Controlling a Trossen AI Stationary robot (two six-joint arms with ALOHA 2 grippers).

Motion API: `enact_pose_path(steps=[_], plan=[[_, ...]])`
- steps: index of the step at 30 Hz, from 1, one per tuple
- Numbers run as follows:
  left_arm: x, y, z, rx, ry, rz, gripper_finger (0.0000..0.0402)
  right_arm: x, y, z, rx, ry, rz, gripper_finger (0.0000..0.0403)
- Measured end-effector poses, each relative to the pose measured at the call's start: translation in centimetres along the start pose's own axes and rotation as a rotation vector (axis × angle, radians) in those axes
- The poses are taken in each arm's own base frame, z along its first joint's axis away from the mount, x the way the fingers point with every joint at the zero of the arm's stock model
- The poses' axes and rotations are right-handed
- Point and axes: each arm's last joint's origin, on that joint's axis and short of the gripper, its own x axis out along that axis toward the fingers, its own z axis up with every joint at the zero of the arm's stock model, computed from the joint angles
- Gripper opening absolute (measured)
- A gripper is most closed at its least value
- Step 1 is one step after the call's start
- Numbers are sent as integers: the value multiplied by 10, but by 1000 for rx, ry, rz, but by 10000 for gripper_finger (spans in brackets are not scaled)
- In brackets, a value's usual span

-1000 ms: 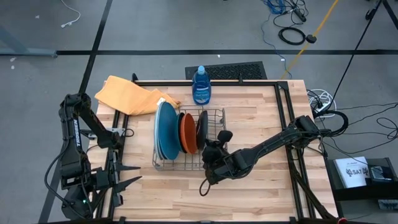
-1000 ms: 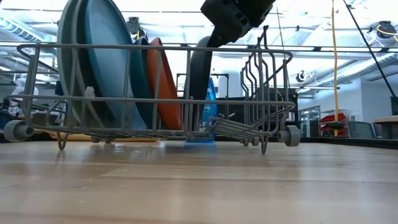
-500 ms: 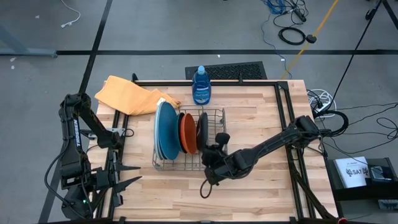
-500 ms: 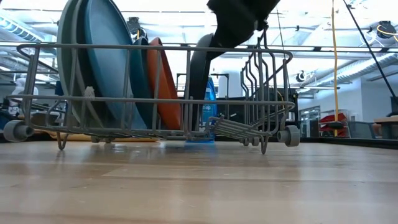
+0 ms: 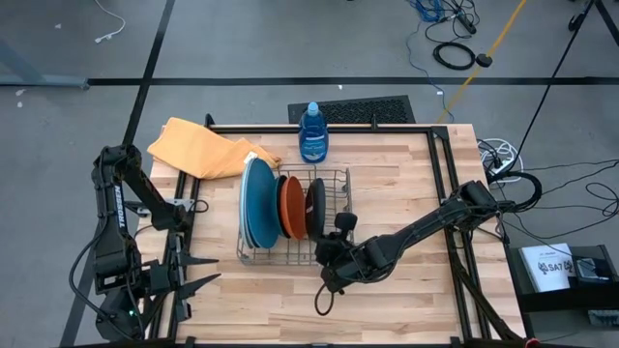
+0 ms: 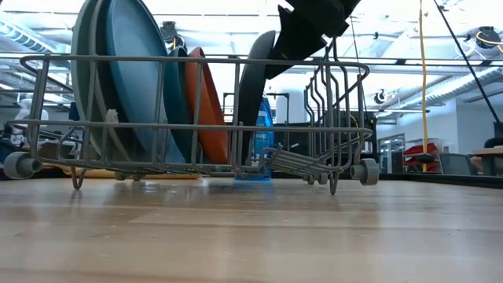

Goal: Sort dishes
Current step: Adjust the black plate in the dish rack, then return to Home Position

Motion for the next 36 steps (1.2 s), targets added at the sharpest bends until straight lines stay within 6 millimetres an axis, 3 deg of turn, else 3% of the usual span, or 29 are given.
enact_pose_path(steps=[10, 18, 28, 36], plan=[[0, 0, 0, -1, 0, -1, 136, 2, -7, 3, 142, -23, -60, 0], [0, 0, 0, -4, 0, -1, 136, 7, -15, -1, 280, 69, -22, 0], [0, 0, 0, -2, 0, 0, 136, 5, -13, -7, 296, 186, 55, 0], [0, 0, 0, 0, 2, -2, 136, -5, -13, 2, 287, 197, 100, 0]])
